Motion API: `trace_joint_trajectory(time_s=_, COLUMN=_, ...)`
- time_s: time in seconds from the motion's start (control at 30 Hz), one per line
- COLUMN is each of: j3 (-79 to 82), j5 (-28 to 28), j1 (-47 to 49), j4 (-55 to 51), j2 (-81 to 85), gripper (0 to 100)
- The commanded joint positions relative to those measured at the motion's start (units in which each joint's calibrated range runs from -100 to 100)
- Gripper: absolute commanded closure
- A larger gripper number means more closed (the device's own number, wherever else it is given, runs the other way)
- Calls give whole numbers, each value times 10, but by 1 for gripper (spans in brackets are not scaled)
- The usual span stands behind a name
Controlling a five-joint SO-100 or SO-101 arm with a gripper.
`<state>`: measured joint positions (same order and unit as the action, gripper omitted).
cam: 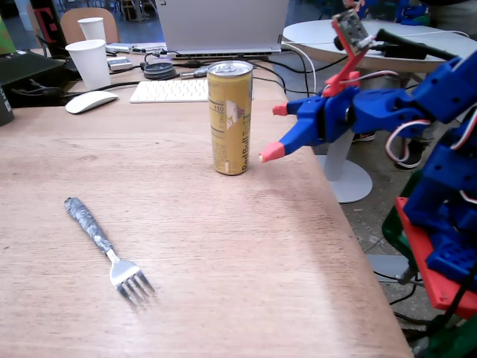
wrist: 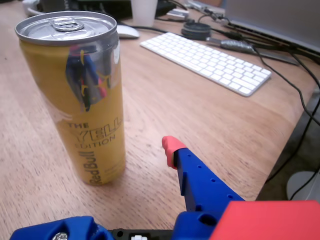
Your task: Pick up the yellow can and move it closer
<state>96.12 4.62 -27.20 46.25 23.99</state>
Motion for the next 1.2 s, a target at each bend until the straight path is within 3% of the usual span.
trace_joint_trajectory(time_s=0.0, j3=-67, j5=1, j1=-2, j4=-1, j2=-54, gripper=16)
trace_joint_trajectory(time_s=0.5, j3=-259, j5=0, j1=18, j4=1, j2=-207, gripper=16)
trace_joint_trajectory(time_s=0.73, j3=-262, j5=-3, j1=98, j4=7, j2=-225, gripper=16)
trace_joint_trajectory(time_s=1.17, j3=-346, j5=-4, j1=98, j4=10, j2=-290, gripper=16)
